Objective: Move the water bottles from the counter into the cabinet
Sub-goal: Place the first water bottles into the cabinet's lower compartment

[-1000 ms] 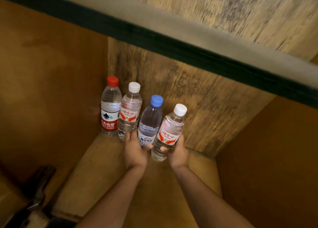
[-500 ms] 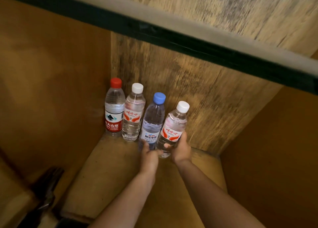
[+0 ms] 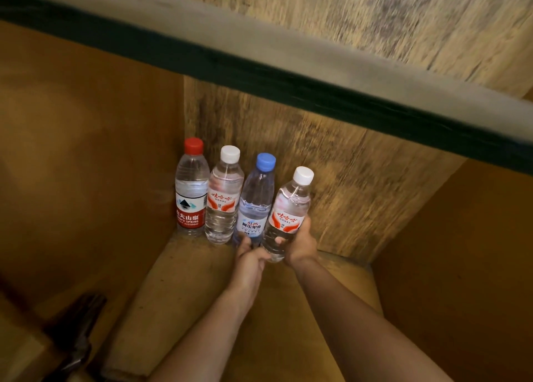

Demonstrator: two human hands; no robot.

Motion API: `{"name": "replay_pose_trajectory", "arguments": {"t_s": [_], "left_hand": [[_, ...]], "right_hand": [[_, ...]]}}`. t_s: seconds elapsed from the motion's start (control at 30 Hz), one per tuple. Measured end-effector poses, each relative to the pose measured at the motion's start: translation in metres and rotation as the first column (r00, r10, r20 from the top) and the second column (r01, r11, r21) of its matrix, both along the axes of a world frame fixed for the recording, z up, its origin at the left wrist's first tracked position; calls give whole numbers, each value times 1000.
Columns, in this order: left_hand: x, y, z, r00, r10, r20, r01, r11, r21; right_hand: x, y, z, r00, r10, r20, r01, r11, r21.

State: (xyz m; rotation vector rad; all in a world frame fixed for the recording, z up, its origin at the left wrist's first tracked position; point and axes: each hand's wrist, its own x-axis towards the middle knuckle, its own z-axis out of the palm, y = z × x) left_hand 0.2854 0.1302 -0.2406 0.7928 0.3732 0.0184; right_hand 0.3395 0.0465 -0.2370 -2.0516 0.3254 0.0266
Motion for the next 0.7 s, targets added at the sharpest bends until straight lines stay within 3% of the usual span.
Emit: {"name": "replay_pose_trajectory", "arguments": {"t_s": [0.1, 0.27, 0.43, 0.57, 0.7], "left_hand": [[2, 1, 1, 1000, -21, 8, 21, 1000, 15], [6, 2, 3, 1000, -27, 3, 27, 1000, 2], [7, 0, 4, 999, -38, -24, 38, 999, 0], [3, 5, 8, 996, -86, -36, 86, 996, 13], [-4, 12, 9, 989, -140, -50, 143, 988, 60]], "right_hand": [[5, 3, 3, 997, -59, -41, 63, 992, 110], [8, 3, 4, 1000, 2, -29, -3, 1000, -20], [9, 4, 6, 999, -10, -44, 8, 999, -31], [9, 2, 5, 996, 50, -79, -65, 978, -197], [6, 1, 6, 992, 66, -107, -81, 986, -146]]}}
